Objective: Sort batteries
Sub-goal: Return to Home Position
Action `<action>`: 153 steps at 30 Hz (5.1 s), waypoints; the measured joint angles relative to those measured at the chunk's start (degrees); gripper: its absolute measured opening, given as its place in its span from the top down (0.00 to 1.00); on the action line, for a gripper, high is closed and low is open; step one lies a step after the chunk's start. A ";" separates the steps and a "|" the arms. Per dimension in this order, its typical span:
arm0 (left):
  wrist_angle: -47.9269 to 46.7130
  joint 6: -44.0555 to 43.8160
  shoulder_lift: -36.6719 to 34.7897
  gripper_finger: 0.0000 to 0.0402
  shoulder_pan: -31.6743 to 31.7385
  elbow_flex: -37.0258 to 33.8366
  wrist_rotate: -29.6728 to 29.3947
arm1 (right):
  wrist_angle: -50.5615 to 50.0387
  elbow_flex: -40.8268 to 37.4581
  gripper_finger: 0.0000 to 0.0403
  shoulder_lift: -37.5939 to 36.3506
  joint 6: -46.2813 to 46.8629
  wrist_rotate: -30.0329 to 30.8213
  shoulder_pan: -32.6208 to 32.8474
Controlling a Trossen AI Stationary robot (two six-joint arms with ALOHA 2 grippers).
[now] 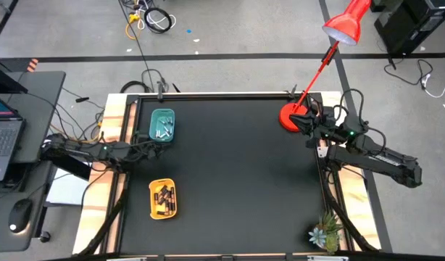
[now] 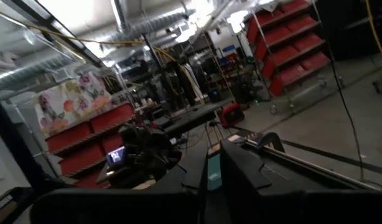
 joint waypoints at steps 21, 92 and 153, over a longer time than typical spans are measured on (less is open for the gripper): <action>6.51 -0.25 -8.06 0.92 0.02 -3.09 0.32 | -1.79 -18.04 0.87 -14.11 0.04 -0.28 0.38; 6.95 66.81 -8.06 0.92 0.02 -3.16 -0.15 | -1.59 -18.00 0.88 -13.86 0.02 -0.21 14.91; 6.97 66.79 -8.06 0.92 0.02 -3.16 -0.10 | -1.61 -17.98 0.88 -13.86 0.02 -0.21 14.91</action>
